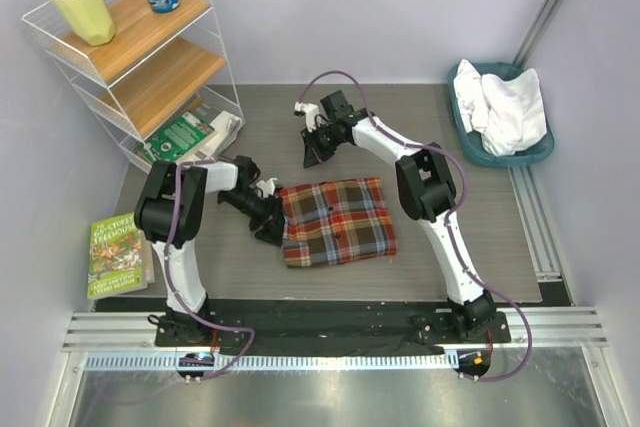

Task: Fold and stack the long sleeve shirts
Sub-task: Fold the shirt

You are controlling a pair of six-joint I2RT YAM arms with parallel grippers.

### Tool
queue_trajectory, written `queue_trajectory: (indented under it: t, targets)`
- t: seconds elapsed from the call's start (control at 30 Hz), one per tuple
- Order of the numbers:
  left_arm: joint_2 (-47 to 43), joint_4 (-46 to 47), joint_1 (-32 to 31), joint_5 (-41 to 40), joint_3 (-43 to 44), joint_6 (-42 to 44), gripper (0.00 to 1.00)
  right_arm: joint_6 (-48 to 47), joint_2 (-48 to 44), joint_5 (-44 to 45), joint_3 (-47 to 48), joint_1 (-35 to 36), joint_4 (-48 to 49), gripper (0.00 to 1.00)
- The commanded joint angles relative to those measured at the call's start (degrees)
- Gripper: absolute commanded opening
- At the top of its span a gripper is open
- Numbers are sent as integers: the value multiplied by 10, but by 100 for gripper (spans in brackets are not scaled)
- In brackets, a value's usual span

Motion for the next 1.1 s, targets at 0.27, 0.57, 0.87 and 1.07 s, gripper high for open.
queue_trajectory:
  t: [0.27,0.57,0.87,1.07]
  targets:
    - [-233,-35,126,-89,13,92,47,15,-227,-42,-86,-91,-84,60]
    - [-189,132,-37,-3,17,-66,51,69,-325,-169,-366,-105,-47,57]
    - [56,107,-5,-41,182,-16,50,92,-166,-134,-339,-197,27,55]
    - [77,46,20,19,286,80,58,102,-182,-168,-274,-211,-13,57]
